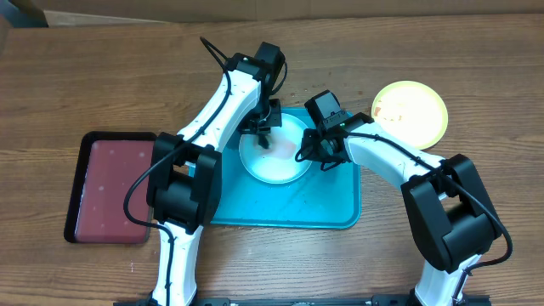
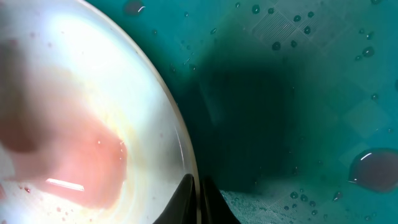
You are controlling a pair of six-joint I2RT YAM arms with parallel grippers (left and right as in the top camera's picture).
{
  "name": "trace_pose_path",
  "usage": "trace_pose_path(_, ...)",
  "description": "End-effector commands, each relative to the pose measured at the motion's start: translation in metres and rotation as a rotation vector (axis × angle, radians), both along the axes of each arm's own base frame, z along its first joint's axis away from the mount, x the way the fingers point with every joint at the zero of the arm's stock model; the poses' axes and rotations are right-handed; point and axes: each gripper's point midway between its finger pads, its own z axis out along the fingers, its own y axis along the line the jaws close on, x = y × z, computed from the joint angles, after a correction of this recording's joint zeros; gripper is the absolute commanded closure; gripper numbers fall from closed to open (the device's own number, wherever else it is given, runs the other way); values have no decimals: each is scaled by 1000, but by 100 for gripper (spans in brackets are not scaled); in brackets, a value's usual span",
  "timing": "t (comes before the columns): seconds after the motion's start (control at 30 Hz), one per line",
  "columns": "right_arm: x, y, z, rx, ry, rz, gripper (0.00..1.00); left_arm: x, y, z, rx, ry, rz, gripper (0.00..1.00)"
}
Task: Clean dirty plates on tray and stack at the side
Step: 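Scrub the white plate with the sponge using the left gripper, then withdraw the left gripper and lift the white plate with the right gripper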
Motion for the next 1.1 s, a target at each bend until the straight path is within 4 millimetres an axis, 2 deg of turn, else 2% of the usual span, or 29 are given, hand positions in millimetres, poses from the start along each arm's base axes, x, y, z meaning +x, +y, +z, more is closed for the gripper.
trace_pose_path(0.0,5,-6,0,-37,-21,-18,96,-29,-37,1,-173,88,-82,96)
trace_pose_path(0.13,5,-6,0,-38,-21,-17,96,-44,-38,-19,-154,121,-107,96)
trace_pose_path(0.2,5,-6,0,-38,-21,-17,96,-49,-31,-28,-115,129,-101,96)
trace_pose_path(0.27,5,-6,0,-38,-21,-17,96,-49,-8,-38,15,112,-63,96)
trace_pose_path(0.37,5,-6,0,-39,-21,-14,96,-38,46,-39,298,38,22,96)
trace_pose_path(0.5,5,-6,0,-42,-22,-6,96,-22,109,-15,621,-77,139,96)
trace_pose_path(0.63,6,-5,2,-51,-29,32,96,-11,140,11,742,-143,249,96)
trace_pose_path(0.8,11,0,18,-65,-42,90,96,3,150,36,665,-156,389,96)
trace_pose_path(0.97,25,8,48,-80,-97,174,96,19,158,72,469,-185,525,96)
trace_pose_path(1.07,31,17,69,-113,-157,282,96,21,174,98,345,-201,608,96)
